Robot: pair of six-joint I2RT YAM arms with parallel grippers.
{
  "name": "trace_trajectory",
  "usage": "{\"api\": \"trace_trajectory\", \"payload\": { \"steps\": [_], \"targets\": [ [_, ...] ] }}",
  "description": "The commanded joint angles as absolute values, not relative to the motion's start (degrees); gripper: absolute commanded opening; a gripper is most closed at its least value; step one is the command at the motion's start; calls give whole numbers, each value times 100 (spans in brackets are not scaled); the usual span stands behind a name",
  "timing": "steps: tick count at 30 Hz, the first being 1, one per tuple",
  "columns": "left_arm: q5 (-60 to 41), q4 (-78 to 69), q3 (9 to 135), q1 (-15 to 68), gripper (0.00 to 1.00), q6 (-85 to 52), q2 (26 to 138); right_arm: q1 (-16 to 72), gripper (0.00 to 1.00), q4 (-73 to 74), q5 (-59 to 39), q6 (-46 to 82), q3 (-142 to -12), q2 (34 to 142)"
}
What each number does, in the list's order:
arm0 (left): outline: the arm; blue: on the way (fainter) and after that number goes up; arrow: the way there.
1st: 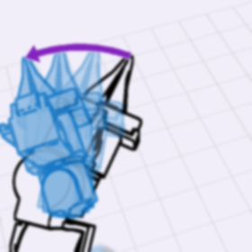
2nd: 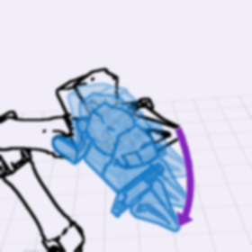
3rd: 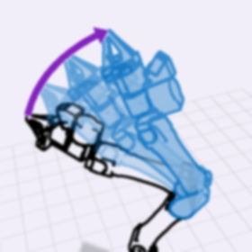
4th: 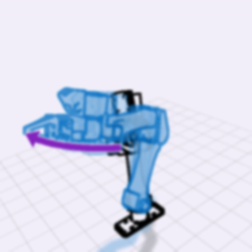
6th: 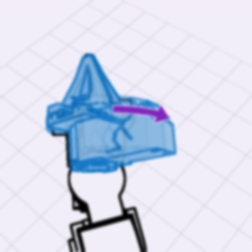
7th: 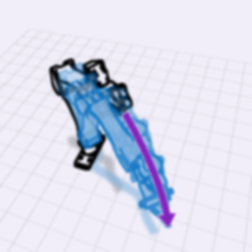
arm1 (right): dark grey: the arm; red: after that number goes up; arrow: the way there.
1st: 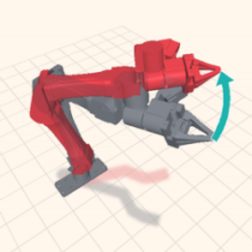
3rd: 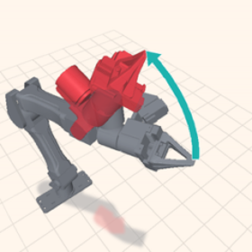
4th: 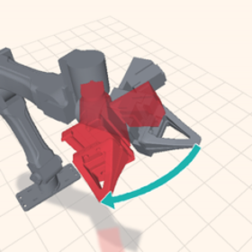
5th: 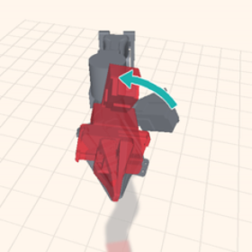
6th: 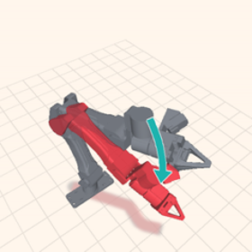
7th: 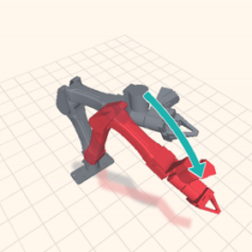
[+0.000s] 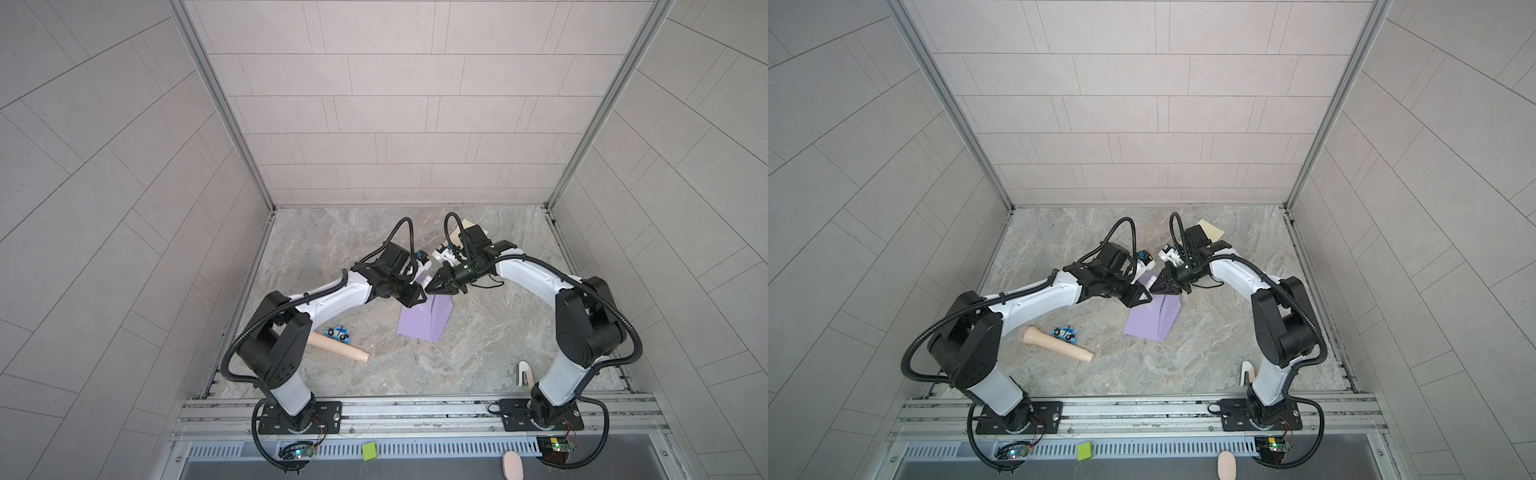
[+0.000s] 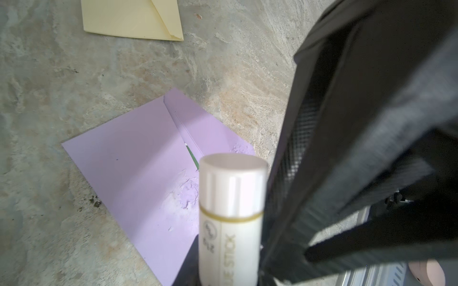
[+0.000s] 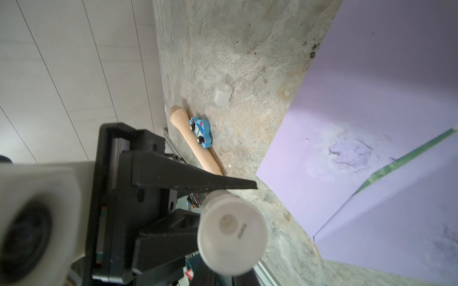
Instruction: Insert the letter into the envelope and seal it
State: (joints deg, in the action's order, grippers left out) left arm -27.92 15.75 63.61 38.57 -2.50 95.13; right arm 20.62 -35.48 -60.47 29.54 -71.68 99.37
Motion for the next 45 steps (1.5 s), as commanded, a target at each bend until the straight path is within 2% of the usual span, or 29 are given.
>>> {"api": "trace_trajectory", "payload": {
  "steps": [1,3,6,8,27,40,41,45],
  "targets": [
    [-2934,1495,6333,3911,0,-73,9459,2109,11,-3412,-6157,2900,-7321,10002],
    [-2933,1485,6313,3917,0,-78,9441,2109,27,-3311,-6097,2983,-7330,9997],
    [-2953,1495,6300,3919,0,-85,9439,2109,42,-3114,-6034,3158,-7356,9992],
    [-2945,1494,6287,3920,0,-86,9424,2110,44,-3037,-6027,3216,-7380,9994],
    [-2879,1494,6205,3973,0,-74,9343,2004,39,-3131,-5869,3224,-7541,10149],
    [-2821,1494,6294,3988,0,-43,9413,2045,35,-3309,-5959,3006,-7201,9950],
    [-2821,1494,6306,3987,0,-46,9425,2039,33,-3298,-5959,3015,-7190,9962],
    [-2810,1494,6298,3986,0,-100,9426,2048,9,-3226,-5944,3084,-7189,9963]
  ]
}}
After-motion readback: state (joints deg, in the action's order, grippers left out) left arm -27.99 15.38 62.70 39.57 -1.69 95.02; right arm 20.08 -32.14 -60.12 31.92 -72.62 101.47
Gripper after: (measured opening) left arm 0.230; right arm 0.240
